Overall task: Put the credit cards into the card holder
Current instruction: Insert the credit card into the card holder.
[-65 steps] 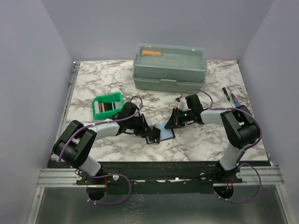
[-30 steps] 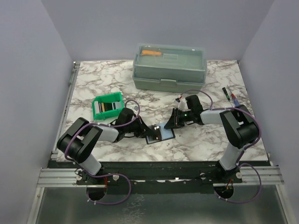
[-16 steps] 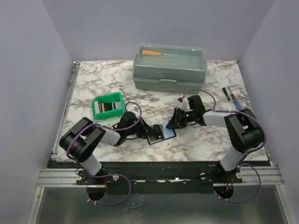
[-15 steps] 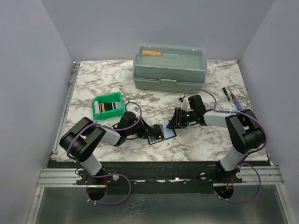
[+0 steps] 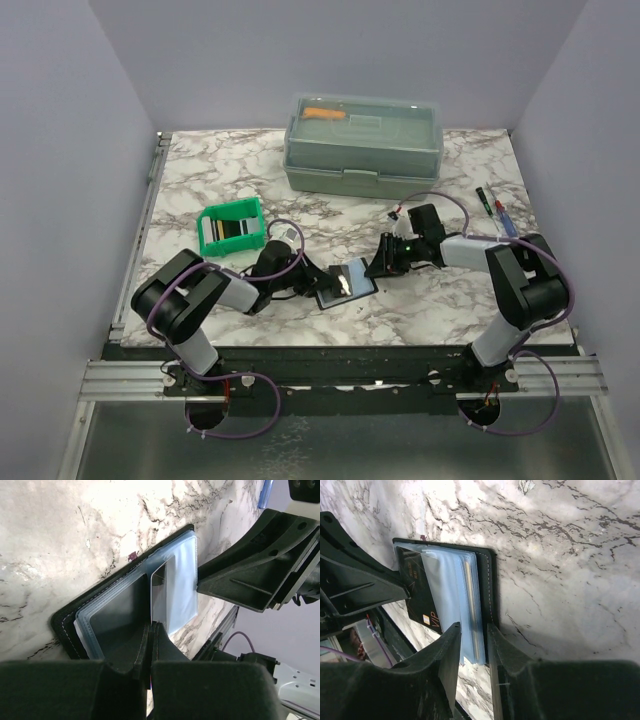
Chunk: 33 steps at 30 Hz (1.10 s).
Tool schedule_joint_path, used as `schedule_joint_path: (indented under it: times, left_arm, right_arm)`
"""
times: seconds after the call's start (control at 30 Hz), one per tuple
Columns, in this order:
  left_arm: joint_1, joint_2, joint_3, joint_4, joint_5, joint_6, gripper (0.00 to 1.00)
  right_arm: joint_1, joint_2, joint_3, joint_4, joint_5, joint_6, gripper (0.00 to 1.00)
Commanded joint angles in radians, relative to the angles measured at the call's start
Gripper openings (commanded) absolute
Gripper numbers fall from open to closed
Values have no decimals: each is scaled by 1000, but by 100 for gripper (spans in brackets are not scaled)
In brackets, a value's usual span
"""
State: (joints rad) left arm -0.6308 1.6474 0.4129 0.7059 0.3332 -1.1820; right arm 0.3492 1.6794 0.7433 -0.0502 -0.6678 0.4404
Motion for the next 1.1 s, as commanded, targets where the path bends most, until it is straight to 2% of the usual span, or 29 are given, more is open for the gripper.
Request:
schedule_joint_path:
  times: [0.0, 0.17, 0.4, 0.53, 0.8, 0.87, 0.93, 1.07]
  left_arm:
    - [-4, 12, -20, 14, -84, 72, 0]
    - [-12, 30, -20, 21, -95, 64, 0]
    - [-89, 87, -18, 155, -150, -47, 0]
    - [-137, 103, 9, 156, -211, -59, 0]
    - [-167, 150, 34, 138, -200, -84, 0]
    - [-166, 132, 33, 86, -204, -80, 5]
    - [-167, 96, 36, 22, -204, -62, 17]
    - [-166, -14, 119, -291, -213, 14, 41]
  right_arm:
    - [4, 50, -29, 34, -48, -9, 31]
    - [3, 58, -49, 56, -60, 5, 27]
    - [4, 45, -114, 162, -96, 95, 15]
    - [4, 25, -153, 211, -96, 145, 10]
    - [5, 3, -197, 274, -84, 210, 4]
    - [4, -6, -198, 267, -74, 208, 4]
    - [4, -12, -189, 243, -70, 193, 4]
    - [4, -44, -169, 170, -40, 155, 7]
